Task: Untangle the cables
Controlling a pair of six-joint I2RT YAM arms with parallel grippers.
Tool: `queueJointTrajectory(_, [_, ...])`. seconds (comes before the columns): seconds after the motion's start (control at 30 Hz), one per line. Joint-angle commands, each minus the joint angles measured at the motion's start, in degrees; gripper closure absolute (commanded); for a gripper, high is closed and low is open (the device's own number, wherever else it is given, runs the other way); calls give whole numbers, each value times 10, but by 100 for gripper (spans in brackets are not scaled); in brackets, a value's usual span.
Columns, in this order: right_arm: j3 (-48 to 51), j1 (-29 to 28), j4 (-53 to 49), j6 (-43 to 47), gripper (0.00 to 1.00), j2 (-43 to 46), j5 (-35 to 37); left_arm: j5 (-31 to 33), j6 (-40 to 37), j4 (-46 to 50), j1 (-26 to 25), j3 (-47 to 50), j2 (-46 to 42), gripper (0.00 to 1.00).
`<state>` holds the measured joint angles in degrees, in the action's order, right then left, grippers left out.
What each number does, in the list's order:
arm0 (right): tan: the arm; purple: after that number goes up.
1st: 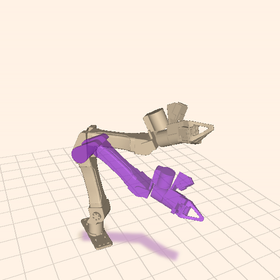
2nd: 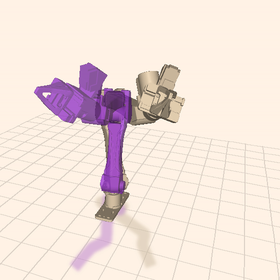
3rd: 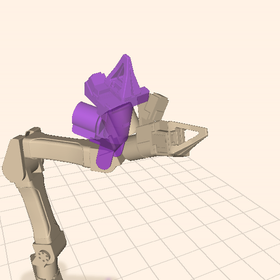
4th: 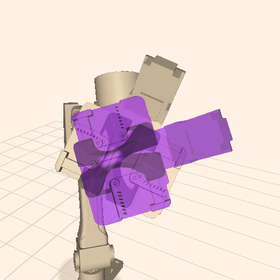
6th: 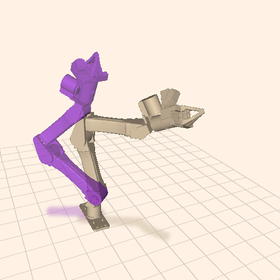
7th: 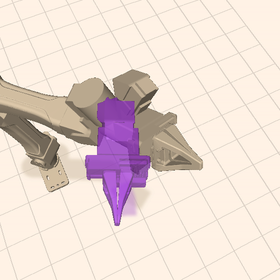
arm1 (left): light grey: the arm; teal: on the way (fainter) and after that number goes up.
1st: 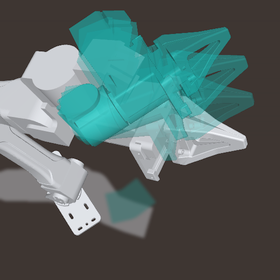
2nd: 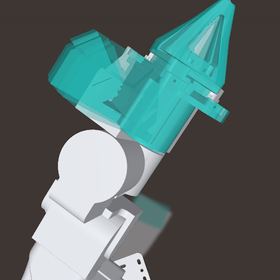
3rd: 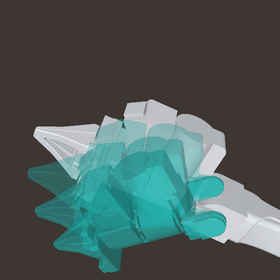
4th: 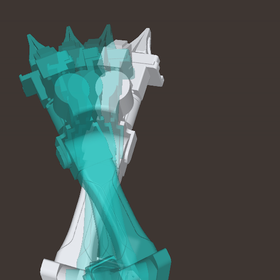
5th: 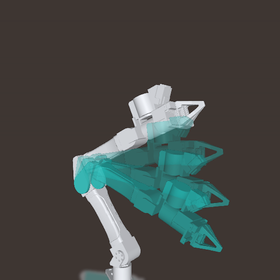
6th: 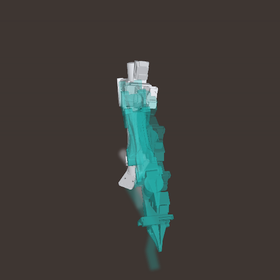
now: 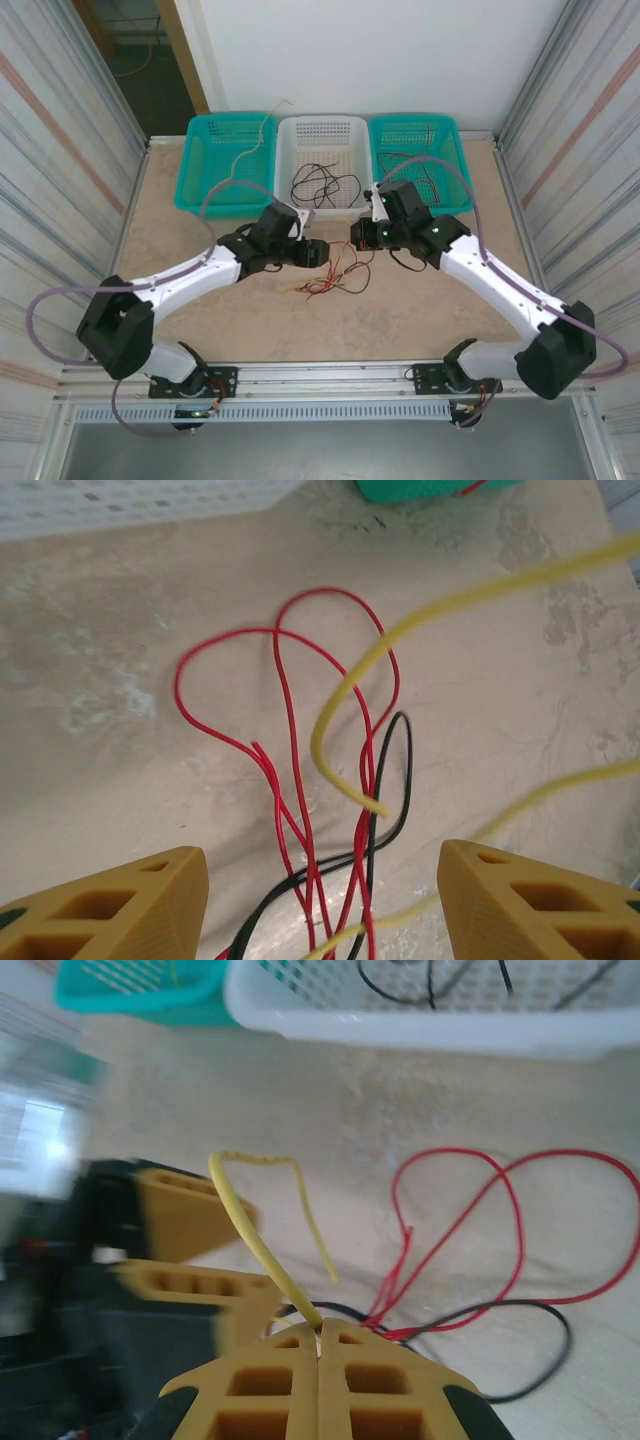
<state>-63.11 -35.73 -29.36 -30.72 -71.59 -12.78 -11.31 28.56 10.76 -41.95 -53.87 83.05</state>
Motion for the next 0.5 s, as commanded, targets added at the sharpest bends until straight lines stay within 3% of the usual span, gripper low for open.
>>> queueJointTrajectory(0.0, [-31,-6,-17,12,100,32,-12,-13,16,-38,-10,-12,24,38])
queueJointTrajectory(0.47, [-123,9,-5,11,100,103,3,19,61,-57,-11,111,-3,40])
